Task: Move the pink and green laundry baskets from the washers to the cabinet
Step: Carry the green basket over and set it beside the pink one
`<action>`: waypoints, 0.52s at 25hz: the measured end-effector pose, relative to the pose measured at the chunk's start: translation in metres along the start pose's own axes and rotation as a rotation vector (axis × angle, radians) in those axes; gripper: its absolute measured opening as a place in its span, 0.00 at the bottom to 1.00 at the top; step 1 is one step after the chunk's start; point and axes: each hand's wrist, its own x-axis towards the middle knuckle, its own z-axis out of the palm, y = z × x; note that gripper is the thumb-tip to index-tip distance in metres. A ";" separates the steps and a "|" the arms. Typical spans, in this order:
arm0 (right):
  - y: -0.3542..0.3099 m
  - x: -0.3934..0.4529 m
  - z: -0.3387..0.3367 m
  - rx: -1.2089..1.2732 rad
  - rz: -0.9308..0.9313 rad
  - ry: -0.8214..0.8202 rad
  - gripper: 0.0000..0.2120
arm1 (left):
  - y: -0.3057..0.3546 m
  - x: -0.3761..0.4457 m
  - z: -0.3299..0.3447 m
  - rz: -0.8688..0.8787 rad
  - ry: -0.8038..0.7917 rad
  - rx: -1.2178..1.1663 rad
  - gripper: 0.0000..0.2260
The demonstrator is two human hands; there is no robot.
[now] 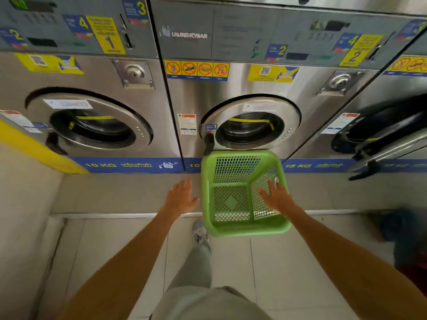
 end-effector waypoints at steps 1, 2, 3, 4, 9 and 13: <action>0.003 0.011 0.000 0.001 0.009 -0.024 0.36 | 0.003 0.012 0.001 -0.007 -0.033 -0.024 0.36; 0.006 0.021 -0.001 0.015 0.033 -0.046 0.36 | 0.006 0.022 0.003 -0.015 -0.057 -0.042 0.35; 0.008 0.032 -0.001 0.026 0.051 -0.056 0.36 | 0.009 0.031 0.006 -0.025 -0.073 -0.041 0.35; 0.010 0.040 -0.001 0.034 0.066 -0.064 0.35 | 0.012 0.037 0.007 -0.034 -0.094 -0.032 0.35; 0.037 0.072 0.008 0.105 0.119 -0.132 0.36 | 0.027 0.063 0.023 -0.100 -0.189 -0.108 0.35; 0.073 0.103 0.010 0.105 0.140 -0.181 0.42 | 0.038 0.080 0.043 -0.199 -0.225 -0.242 0.36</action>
